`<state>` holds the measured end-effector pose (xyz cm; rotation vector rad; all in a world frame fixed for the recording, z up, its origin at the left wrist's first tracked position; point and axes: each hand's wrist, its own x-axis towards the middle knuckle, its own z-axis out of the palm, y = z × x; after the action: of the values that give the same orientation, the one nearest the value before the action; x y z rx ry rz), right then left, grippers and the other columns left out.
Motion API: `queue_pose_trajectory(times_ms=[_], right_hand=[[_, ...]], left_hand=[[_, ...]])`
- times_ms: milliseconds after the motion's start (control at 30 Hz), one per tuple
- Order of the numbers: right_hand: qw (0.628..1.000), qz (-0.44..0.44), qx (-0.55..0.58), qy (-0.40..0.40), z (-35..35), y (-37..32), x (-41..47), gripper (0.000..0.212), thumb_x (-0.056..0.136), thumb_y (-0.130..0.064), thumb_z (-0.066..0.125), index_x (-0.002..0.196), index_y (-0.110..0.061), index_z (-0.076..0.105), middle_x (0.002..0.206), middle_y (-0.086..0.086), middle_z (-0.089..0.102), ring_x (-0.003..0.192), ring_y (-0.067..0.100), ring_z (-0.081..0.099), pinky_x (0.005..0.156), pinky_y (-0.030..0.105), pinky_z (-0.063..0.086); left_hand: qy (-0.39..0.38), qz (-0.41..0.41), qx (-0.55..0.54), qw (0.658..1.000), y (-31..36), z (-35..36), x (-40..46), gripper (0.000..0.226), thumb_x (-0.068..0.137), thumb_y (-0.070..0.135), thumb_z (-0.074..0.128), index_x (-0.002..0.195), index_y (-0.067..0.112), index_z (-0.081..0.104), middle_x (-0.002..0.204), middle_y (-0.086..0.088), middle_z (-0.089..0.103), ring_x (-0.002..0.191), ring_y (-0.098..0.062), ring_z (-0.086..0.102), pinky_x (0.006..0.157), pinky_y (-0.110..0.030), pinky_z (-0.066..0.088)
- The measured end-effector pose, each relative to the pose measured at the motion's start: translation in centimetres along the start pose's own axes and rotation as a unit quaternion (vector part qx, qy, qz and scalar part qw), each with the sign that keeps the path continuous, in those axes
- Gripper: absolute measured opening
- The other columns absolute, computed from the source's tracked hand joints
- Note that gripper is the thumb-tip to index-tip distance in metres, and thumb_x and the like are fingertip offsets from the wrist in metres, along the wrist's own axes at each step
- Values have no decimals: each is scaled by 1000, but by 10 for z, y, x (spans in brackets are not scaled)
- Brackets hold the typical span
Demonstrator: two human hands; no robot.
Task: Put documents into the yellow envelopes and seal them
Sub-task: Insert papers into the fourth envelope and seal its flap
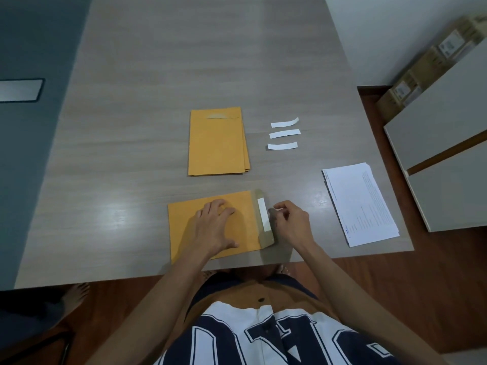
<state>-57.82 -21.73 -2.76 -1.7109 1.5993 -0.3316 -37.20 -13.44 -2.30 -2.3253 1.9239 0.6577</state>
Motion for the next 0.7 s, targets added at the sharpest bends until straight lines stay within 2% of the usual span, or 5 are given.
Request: queue_pose_trajectory(times_ms=[100, 233, 433, 567, 700], right_hand=[[1000, -2, 5, -1, -3, 3, 2, 26, 95, -5, 50, 115, -13, 64, 94, 3, 70, 79, 2, 62, 65, 4, 47], [1000, -14, 2, -1, -7, 4, 2, 33, 91, 2, 51, 118, -12, 62, 115, 3, 66, 107, 14, 61, 89, 21, 49], [1000, -16, -22, 7, -26, 21, -1, 30, 91, 0, 55, 117, -13, 63, 117, 4, 65, 106, 14, 60, 89, 16, 42], [999, 0, -22, 39, -55, 43, -8, 30, 91, 3, 53, 115, -9, 64, 115, 8, 66, 103, 19, 62, 89, 18, 43], [994, 42, -25, 93, -81, 68, -15, 24, 96, -19, 53, 119, -19, 61, 124, -1, 58, 108, 15, 55, 93, 27, 44]], left_hand=[[-6, 2, -2, 1000, 2, -2, 3, 94, 58, 64, 80, 139, 38, 41, 150, 4, 27, 136, -18, 25, 104, -35, 28], [-3, 15, -16, 1000, 9, -6, 8, 84, 62, 65, 75, 135, 35, 47, 148, 2, 31, 136, -19, 27, 104, -37, 29], [60, 58, -63, 995, 45, -9, 29, 62, 74, 53, 73, 126, 25, 58, 131, 0, 46, 126, -20, 39, 97, -35, 37], [61, 95, -82, 990, 90, -11, 53, 51, 78, 43, 72, 123, 22, 60, 122, 1, 51, 118, -20, 45, 96, -36, 42], [48, 131, -79, 987, 142, -14, 82, 53, 81, 43, 69, 127, 20, 57, 126, 0, 51, 118, -21, 45, 99, -37, 42]])
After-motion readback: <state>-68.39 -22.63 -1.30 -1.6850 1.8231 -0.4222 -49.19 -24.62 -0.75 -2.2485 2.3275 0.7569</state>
